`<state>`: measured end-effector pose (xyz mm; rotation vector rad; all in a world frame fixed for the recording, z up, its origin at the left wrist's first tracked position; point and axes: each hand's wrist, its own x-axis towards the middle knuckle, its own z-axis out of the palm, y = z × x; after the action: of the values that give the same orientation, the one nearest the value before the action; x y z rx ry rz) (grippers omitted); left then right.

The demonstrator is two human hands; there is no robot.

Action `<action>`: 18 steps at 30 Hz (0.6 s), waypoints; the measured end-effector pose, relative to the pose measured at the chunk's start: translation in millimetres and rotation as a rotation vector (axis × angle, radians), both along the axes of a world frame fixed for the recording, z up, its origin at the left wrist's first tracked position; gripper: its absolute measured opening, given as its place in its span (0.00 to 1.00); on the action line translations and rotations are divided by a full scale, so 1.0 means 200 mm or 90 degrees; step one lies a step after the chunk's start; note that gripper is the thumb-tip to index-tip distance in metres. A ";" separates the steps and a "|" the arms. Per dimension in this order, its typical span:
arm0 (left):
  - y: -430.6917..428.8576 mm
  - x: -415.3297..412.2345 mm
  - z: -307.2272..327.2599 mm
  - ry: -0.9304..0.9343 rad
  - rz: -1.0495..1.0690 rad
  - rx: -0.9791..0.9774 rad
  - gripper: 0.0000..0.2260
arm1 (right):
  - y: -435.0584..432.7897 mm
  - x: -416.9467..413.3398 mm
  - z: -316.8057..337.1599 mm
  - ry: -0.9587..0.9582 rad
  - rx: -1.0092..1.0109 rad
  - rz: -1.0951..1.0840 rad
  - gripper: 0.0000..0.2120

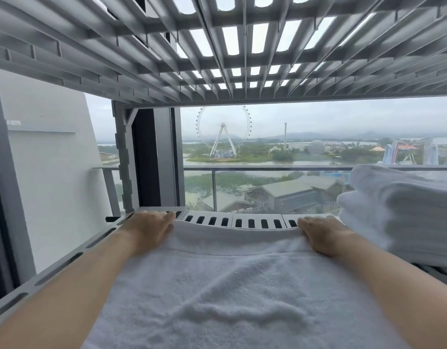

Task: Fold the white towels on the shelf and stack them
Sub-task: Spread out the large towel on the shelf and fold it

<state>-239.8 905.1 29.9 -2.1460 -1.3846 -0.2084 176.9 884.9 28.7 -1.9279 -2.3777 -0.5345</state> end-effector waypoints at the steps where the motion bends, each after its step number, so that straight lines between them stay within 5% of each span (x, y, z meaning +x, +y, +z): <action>1: 0.04 0.01 0.00 0.002 0.012 0.021 0.11 | 0.03 -0.01 0.01 -0.010 0.006 0.001 0.05; 9: 0.31 0.01 -0.06 0.098 0.189 0.048 0.17 | 0.31 -0.01 -0.03 -0.088 0.007 0.005 0.12; 13: 0.36 0.08 -0.06 0.150 0.210 0.079 0.09 | 0.35 -0.01 -0.04 -0.127 0.083 -0.018 0.11; 18: 0.16 0.30 -0.03 -0.070 0.042 0.001 0.13 | 0.15 -0.24 -0.01 0.119 0.100 0.049 0.14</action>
<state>-180.4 937.6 23.0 -2.1114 -1.5144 -0.3053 128.9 914.1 27.5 -1.7324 -2.2121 -0.4963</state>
